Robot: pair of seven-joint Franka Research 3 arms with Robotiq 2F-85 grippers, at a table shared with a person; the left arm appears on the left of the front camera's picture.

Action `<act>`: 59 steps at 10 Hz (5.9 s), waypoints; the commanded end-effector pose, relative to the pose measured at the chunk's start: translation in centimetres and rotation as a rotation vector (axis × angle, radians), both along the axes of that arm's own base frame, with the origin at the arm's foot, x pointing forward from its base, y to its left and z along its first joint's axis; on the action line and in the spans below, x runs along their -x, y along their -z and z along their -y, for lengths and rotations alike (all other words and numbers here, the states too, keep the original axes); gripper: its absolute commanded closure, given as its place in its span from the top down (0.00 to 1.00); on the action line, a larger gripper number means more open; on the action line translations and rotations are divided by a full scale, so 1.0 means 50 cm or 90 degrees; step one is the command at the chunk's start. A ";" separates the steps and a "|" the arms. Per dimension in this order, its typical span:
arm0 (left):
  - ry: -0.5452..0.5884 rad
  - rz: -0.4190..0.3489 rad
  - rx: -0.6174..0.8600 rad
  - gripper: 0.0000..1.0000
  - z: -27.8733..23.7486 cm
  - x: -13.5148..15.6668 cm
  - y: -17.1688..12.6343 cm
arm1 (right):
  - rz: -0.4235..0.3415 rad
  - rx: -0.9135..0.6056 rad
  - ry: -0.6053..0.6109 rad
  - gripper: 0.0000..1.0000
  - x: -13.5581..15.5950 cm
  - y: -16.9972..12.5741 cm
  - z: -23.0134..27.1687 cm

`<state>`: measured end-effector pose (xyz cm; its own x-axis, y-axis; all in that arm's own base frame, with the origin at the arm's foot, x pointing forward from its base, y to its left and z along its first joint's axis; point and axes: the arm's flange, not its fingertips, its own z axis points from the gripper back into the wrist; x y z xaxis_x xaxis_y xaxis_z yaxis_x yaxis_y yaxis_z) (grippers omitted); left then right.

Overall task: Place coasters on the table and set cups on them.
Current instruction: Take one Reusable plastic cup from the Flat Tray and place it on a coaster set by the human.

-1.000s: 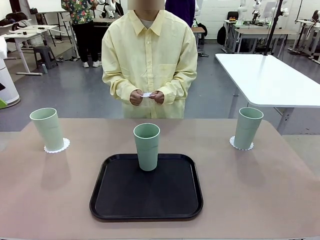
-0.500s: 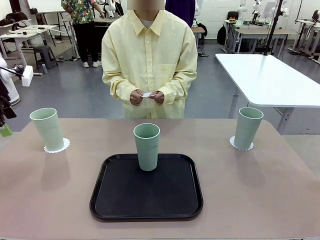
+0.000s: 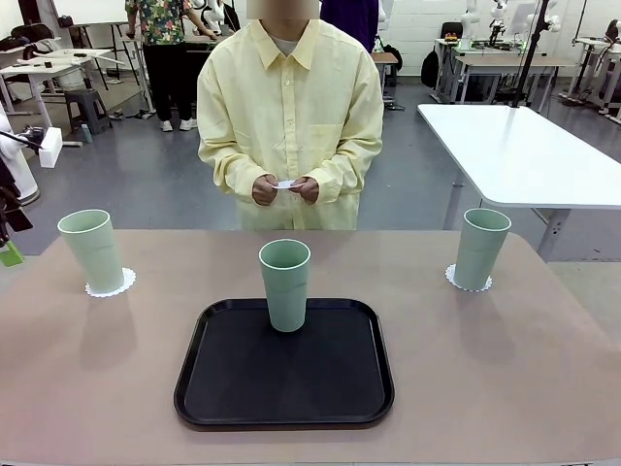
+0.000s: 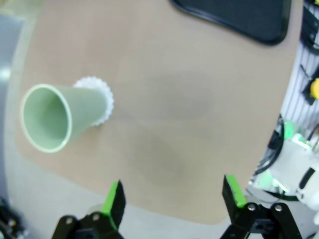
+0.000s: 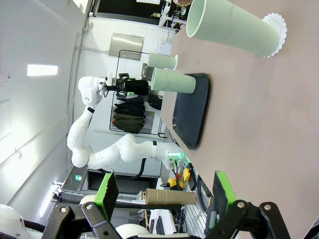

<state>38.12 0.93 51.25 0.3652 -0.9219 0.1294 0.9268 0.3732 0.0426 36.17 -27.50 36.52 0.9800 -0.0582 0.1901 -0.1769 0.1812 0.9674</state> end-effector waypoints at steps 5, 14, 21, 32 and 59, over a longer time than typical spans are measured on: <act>-0.006 0.000 -0.013 1.00 0.002 -0.006 -0.003 | -0.001 0.002 0.001 1.00 0.000 0.000 0.001; -0.478 -0.109 0.039 1.00 0.049 0.093 0.036 | -0.001 0.002 0.001 1.00 0.000 0.000 0.001; -0.442 -0.365 0.534 1.00 -0.200 0.056 0.089 | -0.001 0.002 0.001 1.00 0.000 0.000 0.001; -0.493 -0.388 0.745 1.00 -0.452 0.132 0.183 | -0.001 0.002 0.001 1.00 0.000 0.000 0.001; -0.526 -0.412 0.730 1.00 -0.480 0.144 0.193 | -0.001 0.002 0.001 1.00 0.000 0.000 0.001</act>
